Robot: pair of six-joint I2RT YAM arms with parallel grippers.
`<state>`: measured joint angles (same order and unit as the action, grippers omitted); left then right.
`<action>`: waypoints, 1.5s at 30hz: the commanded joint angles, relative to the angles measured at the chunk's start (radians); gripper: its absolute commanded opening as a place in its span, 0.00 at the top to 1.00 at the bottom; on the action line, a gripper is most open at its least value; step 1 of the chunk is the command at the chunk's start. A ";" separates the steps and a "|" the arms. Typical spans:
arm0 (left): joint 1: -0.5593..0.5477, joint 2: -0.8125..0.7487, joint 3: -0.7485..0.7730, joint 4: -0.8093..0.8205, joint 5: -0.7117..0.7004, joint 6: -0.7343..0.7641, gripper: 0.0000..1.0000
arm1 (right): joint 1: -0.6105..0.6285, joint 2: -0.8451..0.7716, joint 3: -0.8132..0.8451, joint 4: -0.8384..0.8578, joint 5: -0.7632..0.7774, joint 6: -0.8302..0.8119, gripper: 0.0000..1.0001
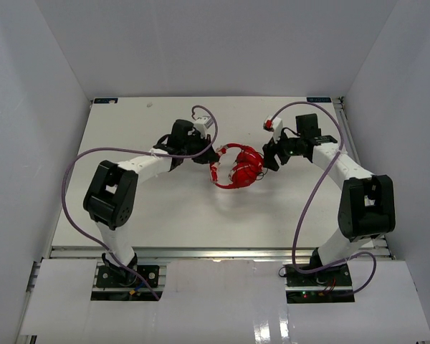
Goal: Wrap the headphones
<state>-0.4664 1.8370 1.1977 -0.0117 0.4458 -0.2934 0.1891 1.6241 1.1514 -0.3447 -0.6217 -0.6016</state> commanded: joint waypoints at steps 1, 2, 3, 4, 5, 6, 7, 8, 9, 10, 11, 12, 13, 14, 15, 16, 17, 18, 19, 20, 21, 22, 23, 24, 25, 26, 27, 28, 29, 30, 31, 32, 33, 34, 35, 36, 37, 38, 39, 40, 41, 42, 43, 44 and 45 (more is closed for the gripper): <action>0.015 0.009 -0.001 0.106 -0.014 -0.043 1.00 | -0.062 -0.052 -0.038 0.001 -0.022 0.005 0.24; 0.016 0.019 0.000 0.106 -0.026 -0.040 1.00 | -0.072 -0.061 -0.044 0.000 -0.024 0.005 0.24; 0.017 0.030 0.001 0.104 -0.039 -0.037 1.00 | -0.081 -0.071 -0.051 0.000 -0.027 0.006 0.24; 0.018 0.042 0.005 0.098 -0.056 -0.032 1.00 | -0.089 -0.083 -0.060 0.000 -0.034 0.008 0.24; 0.018 0.055 0.011 0.093 -0.076 -0.028 1.00 | -0.097 -0.092 -0.067 0.000 -0.040 0.012 0.24; 0.018 0.068 0.017 0.089 -0.096 -0.026 1.00 | -0.103 -0.099 -0.071 0.000 -0.047 0.014 0.24; 0.019 0.078 0.023 0.084 -0.113 -0.026 1.00 | -0.106 -0.112 -0.079 0.001 -0.055 0.015 0.24; 0.020 0.088 0.029 0.081 -0.133 -0.026 1.00 | -0.109 -0.129 -0.091 0.001 -0.063 0.018 0.24; 0.020 0.098 0.034 0.078 -0.154 -0.028 1.00 | -0.113 -0.140 -0.099 0.001 -0.068 0.020 0.24; 0.020 0.107 0.039 0.074 -0.174 -0.030 1.00 | -0.118 -0.152 -0.106 0.001 -0.073 0.021 0.24; 0.020 0.123 0.045 0.071 -0.190 -0.033 1.00 | -0.120 -0.162 -0.114 0.000 -0.077 0.022 0.24; 0.020 0.132 0.054 0.063 -0.209 -0.035 1.00 | -0.122 -0.173 -0.124 -0.001 -0.080 0.022 0.24; 0.020 0.141 0.063 0.055 -0.227 -0.038 1.00 | -0.124 -0.186 -0.132 -0.002 -0.084 0.021 0.23; 0.020 0.151 0.068 0.050 -0.247 -0.042 1.00 | -0.127 -0.197 -0.140 -0.002 -0.087 0.020 0.23; 0.020 0.155 0.073 0.045 -0.272 -0.045 1.00 | -0.128 -0.204 -0.149 -0.002 -0.090 0.019 0.23; 0.020 0.160 0.074 0.040 -0.286 -0.047 1.00 | -0.128 -0.212 -0.155 -0.002 -0.091 0.017 0.23; 0.020 0.162 0.080 0.035 -0.320 -0.055 1.00 | -0.128 -0.220 -0.160 -0.002 -0.092 0.016 0.23; 0.020 0.166 0.082 0.035 -0.326 -0.056 1.00 | -0.128 -0.222 -0.160 -0.002 -0.094 0.016 0.23; 0.020 0.170 0.092 0.024 -0.354 -0.060 1.00 | -0.130 -0.227 -0.166 -0.002 -0.098 0.016 0.23; 0.020 0.178 0.103 0.018 -0.376 -0.065 0.97 | -0.131 -0.230 -0.171 -0.002 -0.101 0.016 0.23; 0.020 0.187 0.112 0.004 -0.388 -0.068 0.92 | -0.131 -0.230 -0.174 -0.002 -0.103 0.016 0.23; 0.020 0.193 0.123 -0.023 -0.400 -0.071 0.83 | -0.131 -0.232 -0.177 -0.002 -0.104 0.016 0.23; 0.020 0.197 0.133 -0.039 -0.414 -0.072 0.70 | -0.131 -0.235 -0.180 -0.002 -0.106 0.016 0.23; 0.020 0.200 0.141 -0.052 -0.422 -0.073 0.61 | -0.131 -0.238 -0.184 -0.002 -0.106 0.015 0.23; 0.020 0.202 0.146 -0.061 -0.426 -0.072 0.53 | -0.131 -0.241 -0.189 -0.002 -0.106 0.014 0.23; 0.020 0.200 0.147 -0.068 -0.426 -0.071 0.43 | -0.132 -0.243 -0.192 -0.002 -0.107 0.014 0.23; 0.020 0.191 0.146 -0.073 -0.428 -0.069 0.29 | -0.131 -0.248 -0.195 -0.004 -0.107 0.012 0.23; 0.021 0.183 0.144 -0.078 -0.422 -0.064 0.23 | -0.131 -0.255 -0.198 -0.007 -0.105 0.011 0.23; 0.022 0.173 0.142 -0.085 -0.413 -0.057 0.17 | -0.131 -0.262 -0.201 -0.011 -0.102 0.009 0.21; 0.022 0.158 0.140 -0.096 -0.399 -0.047 0.12 | -0.131 -0.270 -0.203 -0.018 -0.099 0.006 0.17; 0.023 0.138 0.134 -0.103 -0.384 -0.034 0.08 | -0.131 -0.281 -0.204 -0.027 -0.094 0.004 0.11; 0.023 0.113 0.125 -0.109 -0.369 -0.020 0.05 | -0.131 -0.294 -0.207 -0.034 -0.088 0.004 0.08; 0.025 0.079 0.111 -0.114 -0.356 -0.004 0.02 | -0.132 -0.310 -0.211 -0.037 -0.079 0.010 0.10; 0.027 0.035 0.090 -0.118 -0.344 0.006 0.02 | -0.132 -0.330 -0.216 -0.039 -0.065 0.017 0.10; 0.030 -0.010 0.068 -0.119 -0.329 0.015 0.02 | -0.132 -0.350 -0.221 -0.038 -0.038 0.029 0.10; 0.032 -0.058 0.044 -0.116 -0.312 0.022 0.02 | -0.132 -0.370 -0.226 -0.032 0.003 0.049 0.10; 0.032 -0.105 0.017 -0.110 -0.297 0.029 0.02 | -0.132 -0.389 -0.228 -0.020 0.016 0.077 0.10; 0.032 -0.188 -0.031 -0.099 -0.261 0.037 0.02 | -0.133 -0.419 -0.228 -0.001 0.067 0.140 0.10; 0.033 -0.261 -0.075 -0.086 -0.223 0.041 0.02 | -0.134 -0.446 -0.231 0.019 0.140 0.200 0.10; 0.034 -0.321 -0.113 -0.073 -0.187 0.042 0.02 | -0.134 -0.468 -0.235 0.040 0.213 0.252 0.10; 0.034 -0.380 -0.152 -0.052 -0.141 0.038 0.02 | -0.135 -0.487 -0.238 0.055 0.253 0.292 0.10; 0.034 -0.437 -0.198 -0.031 -0.096 0.032 0.02 | -0.135 -0.506 -0.240 0.067 0.288 0.329 0.10; 0.034 -0.497 -0.258 -0.017 -0.054 0.017 0.02 | -0.134 -0.526 -0.241 0.070 0.317 0.359 0.10; 0.035 -0.574 -0.295 -0.006 -0.004 -0.018 0.02 | -0.136 -0.557 -0.244 0.079 0.365 0.400 0.10; 0.035 -0.608 -0.345 0.003 0.019 -0.051 0.02 | -0.137 -0.584 -0.255 0.089 0.384 0.414 0.10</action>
<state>-0.4317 1.4179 0.9821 -0.0718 0.2664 -0.2831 0.0590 1.1300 0.9180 -0.3339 -0.4288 -0.3650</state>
